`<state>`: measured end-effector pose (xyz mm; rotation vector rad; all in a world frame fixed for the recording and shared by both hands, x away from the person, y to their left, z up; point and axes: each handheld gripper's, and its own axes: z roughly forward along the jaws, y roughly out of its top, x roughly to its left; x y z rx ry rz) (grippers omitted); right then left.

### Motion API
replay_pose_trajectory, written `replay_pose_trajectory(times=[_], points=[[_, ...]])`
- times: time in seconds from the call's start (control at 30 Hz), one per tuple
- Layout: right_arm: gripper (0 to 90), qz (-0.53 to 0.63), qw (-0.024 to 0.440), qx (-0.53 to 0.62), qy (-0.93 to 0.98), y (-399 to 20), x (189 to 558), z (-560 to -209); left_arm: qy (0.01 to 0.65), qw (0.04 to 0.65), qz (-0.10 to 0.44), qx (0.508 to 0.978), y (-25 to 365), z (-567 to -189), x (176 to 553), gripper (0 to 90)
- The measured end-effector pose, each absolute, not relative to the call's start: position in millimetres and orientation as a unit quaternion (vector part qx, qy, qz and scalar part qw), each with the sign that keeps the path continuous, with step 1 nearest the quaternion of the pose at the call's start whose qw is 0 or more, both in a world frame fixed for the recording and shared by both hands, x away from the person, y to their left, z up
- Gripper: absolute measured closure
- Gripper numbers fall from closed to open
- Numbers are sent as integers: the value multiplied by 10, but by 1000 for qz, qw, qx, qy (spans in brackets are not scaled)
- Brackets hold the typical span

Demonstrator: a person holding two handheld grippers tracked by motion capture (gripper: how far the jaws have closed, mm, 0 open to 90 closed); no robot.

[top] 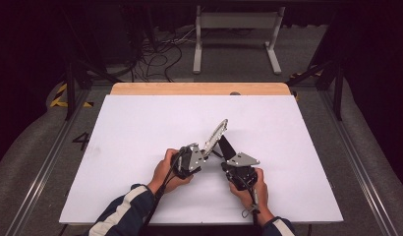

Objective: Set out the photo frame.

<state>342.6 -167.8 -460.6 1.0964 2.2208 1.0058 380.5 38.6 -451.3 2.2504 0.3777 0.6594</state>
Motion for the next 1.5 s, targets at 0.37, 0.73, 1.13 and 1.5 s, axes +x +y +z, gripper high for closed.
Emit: replay_pose_trajectory(times=[0.37,0.73,1.13,1.5], points=[[900,366,236,394,809,-1713,3453,-4618,149,427,230,862,410,-4470,3801,700],[900,369,231,397,808,-1728,3458,-4618,148,426,242,859,409,-4456,3796,730],[900,363,225,397,812,-1793,3449,-4611,155,420,254,857,338,-4441,3664,737],[900,363,225,405,808,-1898,3504,-4612,168,430,242,854,271,-4460,3619,709]])
